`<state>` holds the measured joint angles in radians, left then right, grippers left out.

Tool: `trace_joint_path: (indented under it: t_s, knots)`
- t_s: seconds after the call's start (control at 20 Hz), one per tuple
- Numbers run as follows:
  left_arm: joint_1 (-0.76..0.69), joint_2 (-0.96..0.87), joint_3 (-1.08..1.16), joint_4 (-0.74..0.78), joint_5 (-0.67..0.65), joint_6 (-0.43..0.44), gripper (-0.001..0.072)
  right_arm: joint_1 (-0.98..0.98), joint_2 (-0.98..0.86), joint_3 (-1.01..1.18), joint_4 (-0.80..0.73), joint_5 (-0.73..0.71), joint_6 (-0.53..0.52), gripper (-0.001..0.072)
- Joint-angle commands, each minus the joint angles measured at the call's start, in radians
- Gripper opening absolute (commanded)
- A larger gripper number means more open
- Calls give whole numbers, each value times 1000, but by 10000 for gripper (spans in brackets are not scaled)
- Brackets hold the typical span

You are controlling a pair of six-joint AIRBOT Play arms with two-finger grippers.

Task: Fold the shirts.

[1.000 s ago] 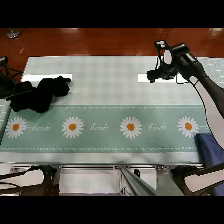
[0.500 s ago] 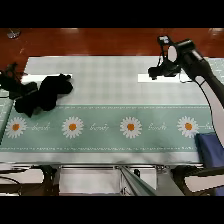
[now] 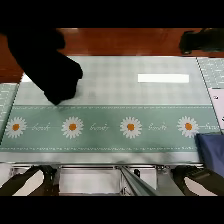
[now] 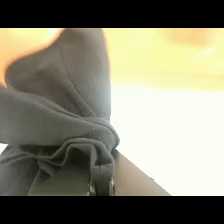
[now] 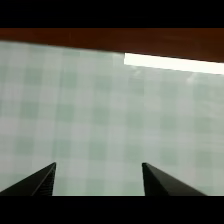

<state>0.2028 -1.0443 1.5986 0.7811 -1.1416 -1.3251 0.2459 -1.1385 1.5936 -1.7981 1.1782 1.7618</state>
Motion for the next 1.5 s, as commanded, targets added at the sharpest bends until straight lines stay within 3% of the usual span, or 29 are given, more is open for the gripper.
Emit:
trace_joint_path:
  t_s: [0.0,0.2,0.55,0.7,0.85,0.9,0.95,1.0,1.15,1.2,1.25,1.35,1.45]
  knots:
    - [-153,47,187,-71,77,-23,30,0,147,0,1,54,-38,620]
    - [-370,47,208,-64,196,-32,30,0,236,0,1,141,-51,620]
    - [-793,53,-300,5,397,-22,30,0,292,-10,18,248,-51,620]
    - [-774,56,-541,53,372,-46,30,0,291,-106,56,263,-51,619]
    - [-674,52,-754,125,249,-87,31,0,288,-283,105,200,-50,620]
    - [-644,49,-805,125,206,-87,79,0,280,-332,117,171,-50,620]
    - [-624,45,-845,125,186,-108,506,0,262,-367,126,153,-39,620]
    - [-600,40,-863,145,185,-108,707,0,236,-376,130,154,-7,619]
    - [-468,34,-807,190,144,-138,705,0,177,-371,198,106,5,619]
    - [-398,35,-766,196,111,-135,705,0,174,-371,205,74,-67,620]
    - [-327,35,-730,210,82,-130,704,-11,174,-371,117,67,-79,620]
    - [-156,36,-699,219,34,-128,702,-130,175,-381,-66,121,-29,620]
    - [-26,19,-743,90,-4,-121,701,-371,191,-466,67,107,-35,620]
